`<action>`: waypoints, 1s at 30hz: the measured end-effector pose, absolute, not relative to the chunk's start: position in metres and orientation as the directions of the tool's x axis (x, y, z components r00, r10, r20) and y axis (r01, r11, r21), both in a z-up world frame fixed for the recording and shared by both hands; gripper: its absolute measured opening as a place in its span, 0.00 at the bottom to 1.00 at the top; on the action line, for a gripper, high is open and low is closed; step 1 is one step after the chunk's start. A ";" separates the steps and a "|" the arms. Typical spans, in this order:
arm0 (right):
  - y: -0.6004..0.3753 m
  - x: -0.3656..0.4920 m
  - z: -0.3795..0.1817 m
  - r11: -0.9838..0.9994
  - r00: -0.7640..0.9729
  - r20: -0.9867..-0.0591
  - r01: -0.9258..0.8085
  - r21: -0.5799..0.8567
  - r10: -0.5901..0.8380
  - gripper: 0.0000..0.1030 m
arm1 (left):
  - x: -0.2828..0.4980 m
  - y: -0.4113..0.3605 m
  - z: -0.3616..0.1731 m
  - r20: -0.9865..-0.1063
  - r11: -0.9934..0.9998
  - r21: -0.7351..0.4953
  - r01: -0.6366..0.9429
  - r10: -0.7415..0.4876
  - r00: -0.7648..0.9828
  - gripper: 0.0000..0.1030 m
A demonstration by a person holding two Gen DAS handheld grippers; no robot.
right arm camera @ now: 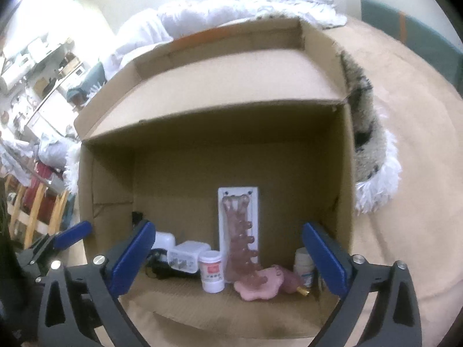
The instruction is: Organize rigid objects
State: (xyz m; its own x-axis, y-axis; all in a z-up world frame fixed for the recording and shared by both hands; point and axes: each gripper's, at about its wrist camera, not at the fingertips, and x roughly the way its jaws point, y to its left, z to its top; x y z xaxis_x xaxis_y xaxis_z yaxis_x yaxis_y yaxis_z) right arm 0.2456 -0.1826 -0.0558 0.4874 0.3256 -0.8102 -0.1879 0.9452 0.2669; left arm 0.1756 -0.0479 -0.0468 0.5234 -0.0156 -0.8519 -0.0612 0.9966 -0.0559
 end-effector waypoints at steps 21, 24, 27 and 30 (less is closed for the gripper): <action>-0.201 0.141 -0.010 0.962 0.618 -0.737 -0.163 0.219 0.273 1.00 | 0.071 -0.011 0.015 -0.754 0.993 -0.090 -0.080 -0.016 0.657 0.89; -0.204 0.122 -0.012 0.964 0.620 -0.738 -0.151 0.220 0.266 1.00 | 0.056 -0.009 0.018 -0.746 0.991 -0.092 -0.092 -0.008 0.666 0.89; -0.203 0.107 -0.013 0.966 0.626 -0.737 -0.142 0.216 0.256 1.00 | 0.039 -0.012 0.022 -0.725 0.994 -0.077 -0.072 -0.007 0.689 0.89; -0.200 0.094 -0.013 0.967 0.635 -0.730 -0.143 0.210 0.253 1.00 | 0.023 -0.018 0.024 -0.705 0.997 -0.046 -0.056 0.007 0.709 0.89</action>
